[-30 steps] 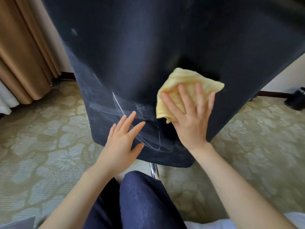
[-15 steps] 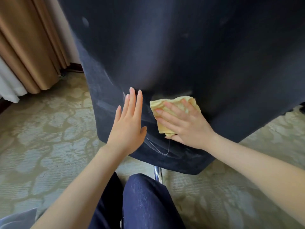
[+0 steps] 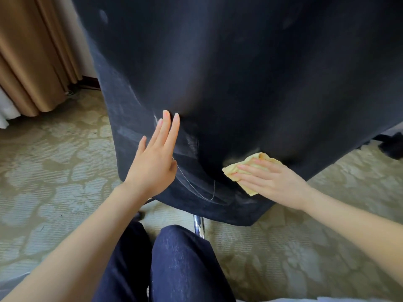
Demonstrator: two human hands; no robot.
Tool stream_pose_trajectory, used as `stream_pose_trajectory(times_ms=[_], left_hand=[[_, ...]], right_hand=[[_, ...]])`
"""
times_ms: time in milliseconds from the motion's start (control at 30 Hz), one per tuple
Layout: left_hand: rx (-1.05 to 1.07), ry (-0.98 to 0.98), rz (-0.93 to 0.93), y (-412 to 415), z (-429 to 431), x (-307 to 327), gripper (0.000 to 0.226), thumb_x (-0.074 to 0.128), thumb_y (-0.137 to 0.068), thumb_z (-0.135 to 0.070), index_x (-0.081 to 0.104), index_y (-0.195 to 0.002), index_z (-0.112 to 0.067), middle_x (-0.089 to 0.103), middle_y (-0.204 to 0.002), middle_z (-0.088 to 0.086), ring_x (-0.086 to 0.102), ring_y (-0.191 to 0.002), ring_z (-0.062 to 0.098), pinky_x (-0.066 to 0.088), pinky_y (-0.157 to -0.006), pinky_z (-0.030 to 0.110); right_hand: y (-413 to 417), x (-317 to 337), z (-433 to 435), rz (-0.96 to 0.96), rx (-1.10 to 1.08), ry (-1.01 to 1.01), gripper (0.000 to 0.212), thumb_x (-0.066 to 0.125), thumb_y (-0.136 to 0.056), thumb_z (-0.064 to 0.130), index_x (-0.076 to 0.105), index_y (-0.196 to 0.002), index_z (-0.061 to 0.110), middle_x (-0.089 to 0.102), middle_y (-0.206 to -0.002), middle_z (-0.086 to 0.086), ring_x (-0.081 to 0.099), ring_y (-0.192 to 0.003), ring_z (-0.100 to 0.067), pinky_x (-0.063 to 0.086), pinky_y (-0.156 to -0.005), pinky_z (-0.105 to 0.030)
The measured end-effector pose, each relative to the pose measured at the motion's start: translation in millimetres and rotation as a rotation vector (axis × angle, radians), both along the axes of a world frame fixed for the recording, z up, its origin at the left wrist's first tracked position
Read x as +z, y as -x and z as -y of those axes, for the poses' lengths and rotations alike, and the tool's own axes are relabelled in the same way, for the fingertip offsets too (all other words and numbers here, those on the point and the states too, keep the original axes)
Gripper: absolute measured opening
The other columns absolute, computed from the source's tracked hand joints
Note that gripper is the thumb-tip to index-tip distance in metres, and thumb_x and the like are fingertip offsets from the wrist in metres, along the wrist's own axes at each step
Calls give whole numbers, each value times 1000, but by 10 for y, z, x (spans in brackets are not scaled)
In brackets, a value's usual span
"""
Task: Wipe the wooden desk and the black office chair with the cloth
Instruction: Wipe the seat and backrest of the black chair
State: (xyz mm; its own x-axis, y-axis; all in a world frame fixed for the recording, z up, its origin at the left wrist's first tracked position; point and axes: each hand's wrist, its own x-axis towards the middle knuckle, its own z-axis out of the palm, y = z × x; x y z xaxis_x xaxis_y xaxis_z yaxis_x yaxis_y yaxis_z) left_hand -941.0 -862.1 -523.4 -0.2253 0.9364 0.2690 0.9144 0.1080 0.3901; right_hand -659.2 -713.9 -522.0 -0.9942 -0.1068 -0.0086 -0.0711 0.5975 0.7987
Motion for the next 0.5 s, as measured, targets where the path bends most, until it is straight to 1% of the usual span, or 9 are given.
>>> stream_pose_trajectory(times_ms=[67,133,200,267,300,333,400,500], left_hand=[[-30,-9,14,24,-2,12,95,57,-90,-9,-14,-151,-23,-18,-159,-1,-4,-148,20,20,-115,50],[-88,-19,85,51,7,33,94,58,-90,-7,-11,-151,-24,-17,-159,-3,-2,-148,21,22,-116,49],[-138,-34,141,95,31,57,94,59,-90,-5,-9,-151,-28,-18,-156,-12,5,-148,21,22,-116,47],[-156,-41,122,147,65,71,94,57,-90,-5,-10,-150,-32,-19,-152,-18,10,-147,21,19,-117,45],[-158,-46,94,172,83,74,94,56,-91,-4,-11,-149,-34,-19,-152,-18,6,-147,17,16,-118,44],[-159,-46,58,193,99,75,93,55,-91,-5,-13,-147,-35,-20,-152,-18,-2,-147,12,13,-119,43],[-151,-36,-30,228,139,62,92,54,-91,-5,-14,-146,-35,-21,-153,-16,-15,-142,6,7,-119,40],[-79,-59,-124,270,206,20,88,52,-89,-3,-7,-150,-28,-19,-155,-10,-18,-142,11,4,-118,42]], right_hand=[[-70,123,4,-116,-24,-26,47,48,-89,-7,52,-132,10,53,-137,-2,49,-127,-20,26,-113,-44],[-75,240,37,-228,-47,-46,49,48,-89,-10,51,-133,9,49,-140,-4,46,-129,-23,25,-112,-46],[12,349,87,-324,-57,-64,46,44,-93,-9,51,-134,11,42,-143,-4,39,-132,-25,24,-112,-46],[182,450,139,-422,-61,-82,45,42,-95,-8,52,-134,12,41,-143,-3,36,-132,-25,22,-112,-46],[290,503,165,-479,-56,-84,45,41,-95,-8,53,-133,13,41,-142,-3,36,-131,-25,22,-111,-46],[408,552,191,-538,-51,-75,45,41,-95,-8,52,-133,13,39,-143,-3,37,-131,-26,23,-110,-46],[656,625,247,-637,-53,-36,46,43,-94,-6,51,-134,14,37,-144,-2,34,-133,-27,20,-112,-47],[1055,665,331,-751,-66,-1,46,39,-96,-1,47,-138,16,38,-147,-2,29,-136,-27,10,-115,-49]])
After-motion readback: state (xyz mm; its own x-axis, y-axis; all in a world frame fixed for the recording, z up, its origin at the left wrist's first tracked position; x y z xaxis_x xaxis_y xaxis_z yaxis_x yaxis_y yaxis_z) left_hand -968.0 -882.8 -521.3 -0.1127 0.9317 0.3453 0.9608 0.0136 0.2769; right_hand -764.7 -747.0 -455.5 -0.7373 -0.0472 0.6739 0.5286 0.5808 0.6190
